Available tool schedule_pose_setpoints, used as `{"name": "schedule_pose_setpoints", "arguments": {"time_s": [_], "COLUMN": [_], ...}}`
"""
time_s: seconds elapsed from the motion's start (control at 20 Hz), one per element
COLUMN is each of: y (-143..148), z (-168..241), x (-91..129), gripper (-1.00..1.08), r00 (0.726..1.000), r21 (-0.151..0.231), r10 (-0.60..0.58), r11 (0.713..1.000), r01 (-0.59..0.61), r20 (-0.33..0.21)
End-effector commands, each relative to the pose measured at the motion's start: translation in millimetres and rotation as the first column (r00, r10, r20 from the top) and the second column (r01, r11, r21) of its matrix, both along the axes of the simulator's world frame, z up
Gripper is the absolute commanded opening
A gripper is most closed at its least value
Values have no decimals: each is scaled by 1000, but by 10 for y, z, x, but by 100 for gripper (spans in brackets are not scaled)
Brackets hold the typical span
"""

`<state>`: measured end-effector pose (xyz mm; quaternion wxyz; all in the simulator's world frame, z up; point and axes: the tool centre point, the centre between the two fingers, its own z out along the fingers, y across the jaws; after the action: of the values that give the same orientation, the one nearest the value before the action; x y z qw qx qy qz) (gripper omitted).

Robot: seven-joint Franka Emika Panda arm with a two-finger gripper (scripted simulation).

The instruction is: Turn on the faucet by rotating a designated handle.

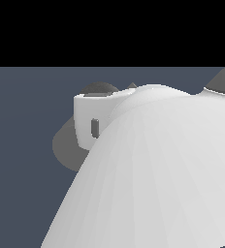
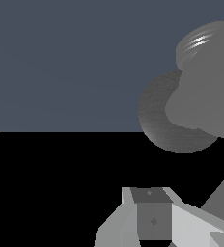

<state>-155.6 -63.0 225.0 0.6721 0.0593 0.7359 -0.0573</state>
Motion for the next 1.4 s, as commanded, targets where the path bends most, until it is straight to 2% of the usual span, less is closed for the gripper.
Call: {"name": "schedule_pose_setpoints", "arguments": {"time_s": [0.0,0.85,0.9,1.35], "y": [345,827,693,926], "z": [248,580,162,296], "x": [49,74,4,43], "gripper": [-100,-100,-100,-100], "r00": [996,991,997,996], "r21": [-3,-5,-14,-11], "r10": [68,98,76,83], "r11": [998,995,997,997], "r01": [-68,-98,-76,-83], "r20": [54,90,-7,21]}}
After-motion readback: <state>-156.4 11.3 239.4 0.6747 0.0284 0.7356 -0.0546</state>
